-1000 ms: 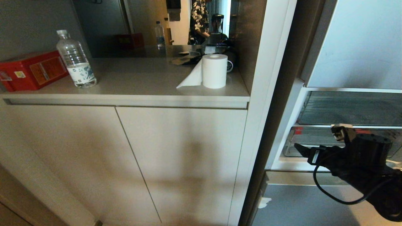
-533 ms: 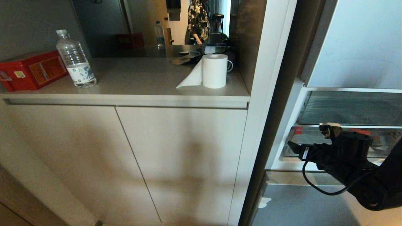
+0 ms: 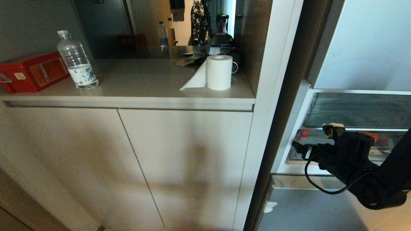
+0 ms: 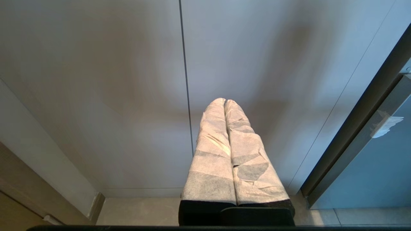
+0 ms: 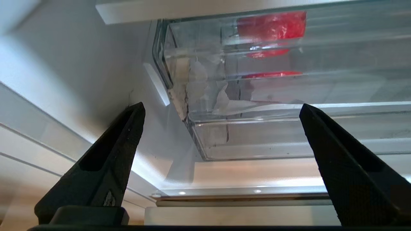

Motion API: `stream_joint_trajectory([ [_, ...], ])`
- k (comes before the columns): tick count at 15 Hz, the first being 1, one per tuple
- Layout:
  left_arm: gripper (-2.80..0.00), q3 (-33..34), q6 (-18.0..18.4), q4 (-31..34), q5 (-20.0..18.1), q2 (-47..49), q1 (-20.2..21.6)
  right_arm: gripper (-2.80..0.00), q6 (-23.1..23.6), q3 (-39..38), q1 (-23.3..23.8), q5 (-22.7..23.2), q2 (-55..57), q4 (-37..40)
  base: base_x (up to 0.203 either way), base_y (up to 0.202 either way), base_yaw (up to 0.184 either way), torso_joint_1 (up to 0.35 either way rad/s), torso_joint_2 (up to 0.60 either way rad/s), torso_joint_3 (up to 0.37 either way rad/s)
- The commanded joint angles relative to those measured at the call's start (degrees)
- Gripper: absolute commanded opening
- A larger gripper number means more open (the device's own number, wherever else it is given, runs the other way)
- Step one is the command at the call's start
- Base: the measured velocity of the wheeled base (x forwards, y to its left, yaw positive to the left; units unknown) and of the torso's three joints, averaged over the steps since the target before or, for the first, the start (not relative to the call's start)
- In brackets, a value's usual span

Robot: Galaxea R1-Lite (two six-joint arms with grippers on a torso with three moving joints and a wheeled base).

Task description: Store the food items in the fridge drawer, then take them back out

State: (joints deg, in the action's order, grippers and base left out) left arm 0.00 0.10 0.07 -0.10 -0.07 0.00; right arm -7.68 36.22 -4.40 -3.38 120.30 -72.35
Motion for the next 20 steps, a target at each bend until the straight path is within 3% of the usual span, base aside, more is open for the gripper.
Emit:
stream_joint_trajectory([
  [1,-2.80,0.09,-0.01,0.01,0.01,0.07,0.00,-2.80,-0.09,0.86,-0.17,-0.06,0.38,-0.38,0.000,0.000,0.000,0.000,0.00,0.000],
  [11,-2.80,0.09,-0.01,0.01,0.01,0.07,0.00,-2.80,-1.29,3.21,-4.56,-2.41,1.96,-0.33,0.000,0.000,0.000,0.000,0.00,0.000],
  [20,-2.80,0.09,-0.01,0.01,0.01,0.07,0.00,-2.80,-2.52,-4.72,-4.56,-2.45,-4.67,-0.47,0.000,0.000,0.000,0.000,0.00,0.000],
])
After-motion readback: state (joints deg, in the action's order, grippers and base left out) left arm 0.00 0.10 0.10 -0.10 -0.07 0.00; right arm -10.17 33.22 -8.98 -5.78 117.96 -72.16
